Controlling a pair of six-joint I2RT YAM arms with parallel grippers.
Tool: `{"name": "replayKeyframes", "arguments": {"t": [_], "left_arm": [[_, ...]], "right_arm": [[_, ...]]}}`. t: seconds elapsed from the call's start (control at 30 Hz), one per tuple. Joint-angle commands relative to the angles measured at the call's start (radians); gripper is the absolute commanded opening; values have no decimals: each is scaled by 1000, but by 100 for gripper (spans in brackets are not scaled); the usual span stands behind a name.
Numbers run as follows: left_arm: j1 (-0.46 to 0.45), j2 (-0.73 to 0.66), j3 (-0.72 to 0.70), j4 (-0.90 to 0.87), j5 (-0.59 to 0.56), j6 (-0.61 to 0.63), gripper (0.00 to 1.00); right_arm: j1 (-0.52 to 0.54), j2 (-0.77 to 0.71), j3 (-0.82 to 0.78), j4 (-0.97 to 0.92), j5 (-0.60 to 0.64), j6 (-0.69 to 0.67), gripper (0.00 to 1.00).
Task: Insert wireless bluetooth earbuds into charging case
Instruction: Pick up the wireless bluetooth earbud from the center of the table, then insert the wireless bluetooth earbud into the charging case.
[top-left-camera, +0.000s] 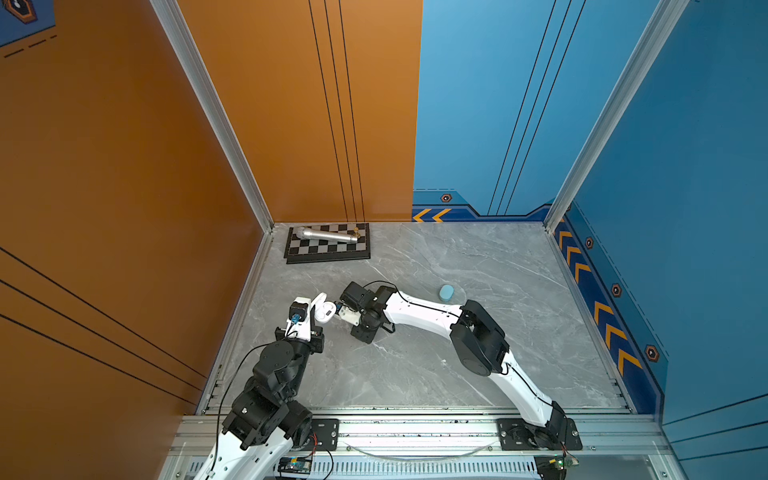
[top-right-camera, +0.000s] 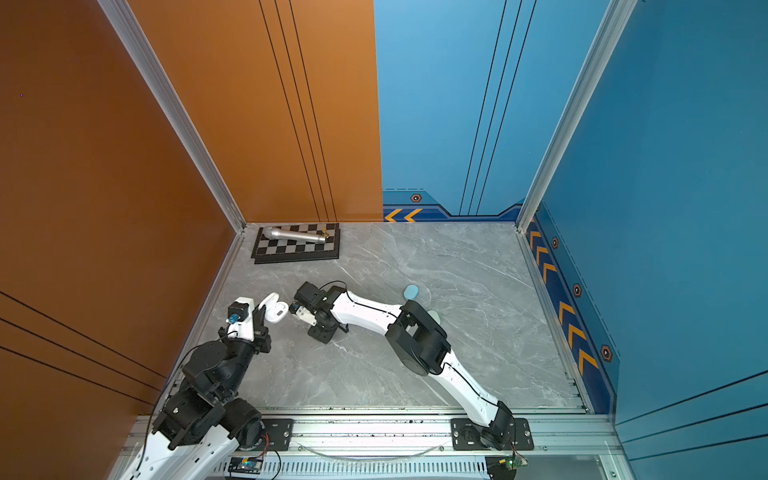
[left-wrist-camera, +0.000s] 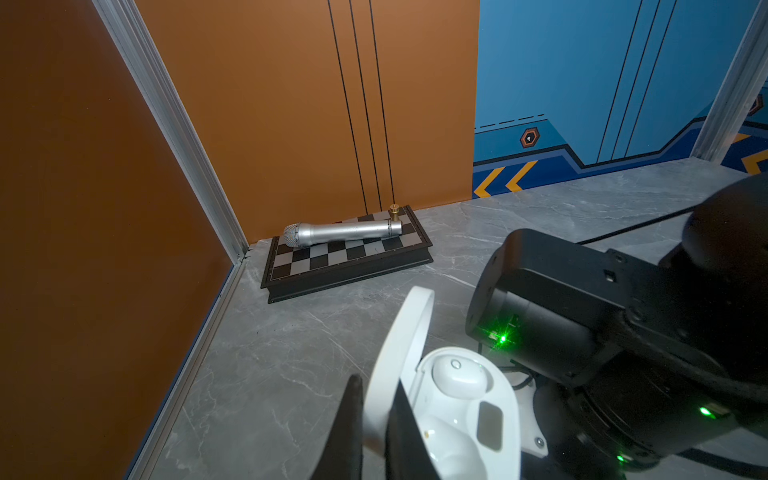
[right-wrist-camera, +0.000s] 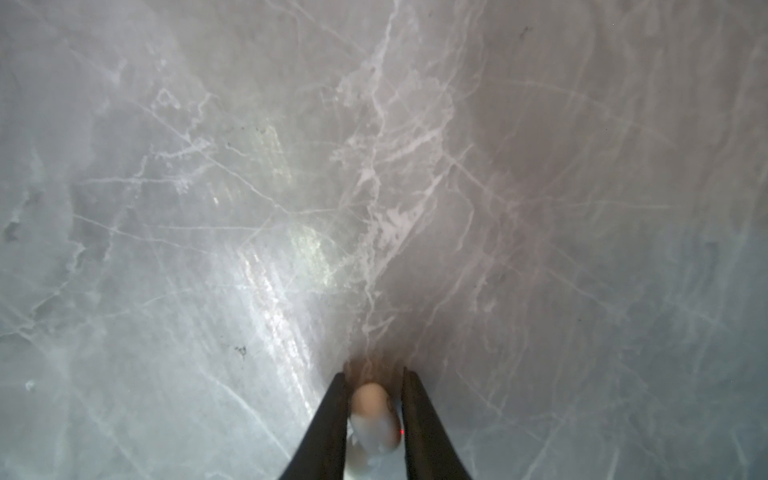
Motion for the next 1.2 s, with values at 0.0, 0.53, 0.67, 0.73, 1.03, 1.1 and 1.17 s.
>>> {"name": "replayKeyframes", "arguments": {"t": [0.0, 0.53, 0.67, 0.73, 1.03, 1.1, 1.17], "left_arm": [[12, 18, -3, 42, 33, 10, 0], [14, 200, -26, 251, 248, 44, 0], [14, 288, -27, 341, 316, 55, 0], [13, 335, -21, 382, 356, 65, 0], [-10, 589, 30, 605, 417, 77, 0], [-19, 642, 43, 658, 416, 61, 0], [-31, 701, 62, 703, 416, 50, 0]], "right_arm": [[10, -22, -35, -72, -1, 17, 20], [-176, -216, -136, -68, -96, 336, 9], [-254, -298, -231, -56, -87, 444, 8], [-285, -365, -265, -48, -73, 492, 8], [-314, -604, -273, -50, -65, 558, 9], [-314, -646, -274, -49, -62, 575, 10], [-304, -675, -274, -50, -63, 588, 10]]}}
